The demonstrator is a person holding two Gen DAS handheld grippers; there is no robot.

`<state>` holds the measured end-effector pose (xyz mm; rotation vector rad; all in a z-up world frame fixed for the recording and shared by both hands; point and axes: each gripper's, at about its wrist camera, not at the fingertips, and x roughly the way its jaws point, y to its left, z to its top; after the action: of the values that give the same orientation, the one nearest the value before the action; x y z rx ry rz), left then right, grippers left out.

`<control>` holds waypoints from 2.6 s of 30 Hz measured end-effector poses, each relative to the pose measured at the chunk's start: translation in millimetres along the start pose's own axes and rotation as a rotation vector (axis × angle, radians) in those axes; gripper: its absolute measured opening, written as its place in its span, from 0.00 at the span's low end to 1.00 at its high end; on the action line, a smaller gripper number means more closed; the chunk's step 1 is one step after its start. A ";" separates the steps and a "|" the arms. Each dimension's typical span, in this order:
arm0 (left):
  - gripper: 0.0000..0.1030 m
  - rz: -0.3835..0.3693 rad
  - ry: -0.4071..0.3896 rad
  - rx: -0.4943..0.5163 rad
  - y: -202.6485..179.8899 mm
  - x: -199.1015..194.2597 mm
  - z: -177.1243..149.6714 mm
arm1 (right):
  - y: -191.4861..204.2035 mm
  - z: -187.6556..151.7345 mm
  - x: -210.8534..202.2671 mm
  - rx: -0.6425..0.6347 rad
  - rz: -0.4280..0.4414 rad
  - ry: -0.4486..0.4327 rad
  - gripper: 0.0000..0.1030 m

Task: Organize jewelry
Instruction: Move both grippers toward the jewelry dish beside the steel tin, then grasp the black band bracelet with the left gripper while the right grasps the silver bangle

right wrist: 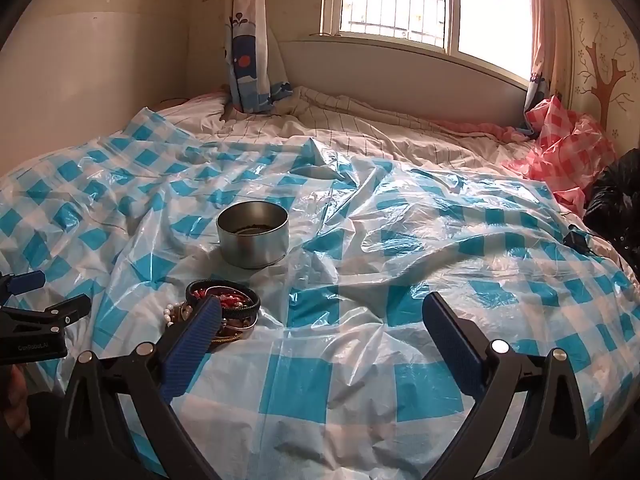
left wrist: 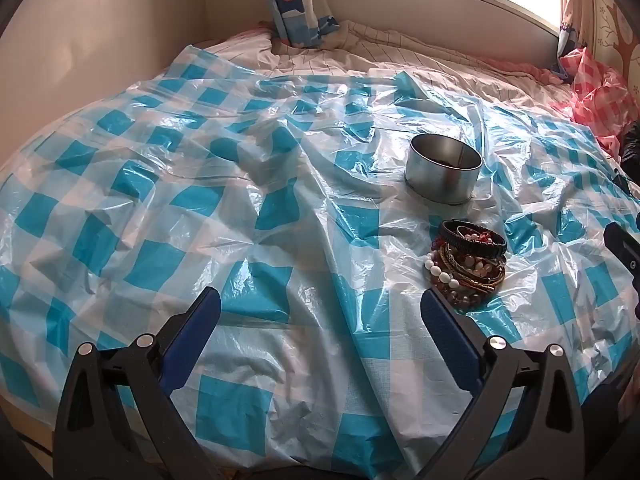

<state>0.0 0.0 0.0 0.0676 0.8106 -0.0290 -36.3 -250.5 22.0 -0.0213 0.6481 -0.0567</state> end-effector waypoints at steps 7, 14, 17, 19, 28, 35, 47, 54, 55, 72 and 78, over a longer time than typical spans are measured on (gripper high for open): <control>0.94 -0.001 0.000 0.000 0.0 0.0 0.3 | -0.5 0.9 -0.4 0.002 0.001 0.001 0.94; 0.94 0.001 -0.001 0.000 -0.4 0.1 1.0 | -2.8 0.0 -2.8 0.012 -0.002 -0.016 0.94; 0.94 0.002 -0.001 0.001 -0.5 0.1 1.3 | -3.2 0.2 -3.5 0.015 -0.001 -0.019 0.94; 0.94 0.002 0.000 0.001 -0.5 0.1 1.3 | -3.1 0.1 -3.6 0.014 -0.001 -0.019 0.94; 0.94 0.005 -0.014 0.011 -1.8 -1.8 1.7 | -1.6 1.0 -6.0 0.010 0.015 -0.018 0.94; 0.94 -0.011 -0.021 0.030 -12.8 -9.5 6.3 | 2.5 1.0 -6.4 -0.005 0.025 -0.013 0.94; 0.94 -0.173 -0.101 -0.050 -12.8 -13.2 15.1 | -13.9 2.2 6.7 0.080 0.109 0.049 0.94; 0.93 -0.174 -0.101 -0.015 -34.3 -4.4 31.5 | -6.9 5.5 23.4 0.045 0.116 0.111 0.94; 0.92 -0.171 -0.088 -0.014 -36.5 -1.0 34.3 | -4.6 5.9 26.5 0.030 0.112 0.119 0.94; 0.66 -0.213 0.045 0.027 -79.7 71.7 62.4 | -13.4 7.1 67.6 0.006 0.112 0.196 0.94; 0.45 -0.234 0.103 -0.003 -83.8 94.8 61.1 | -23.9 6.6 78.1 0.040 0.115 0.206 0.94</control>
<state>105.1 -87.9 -30.9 -0.0288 0.9177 -0.2465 28.7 -279.0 -18.9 0.0614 0.8525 0.0395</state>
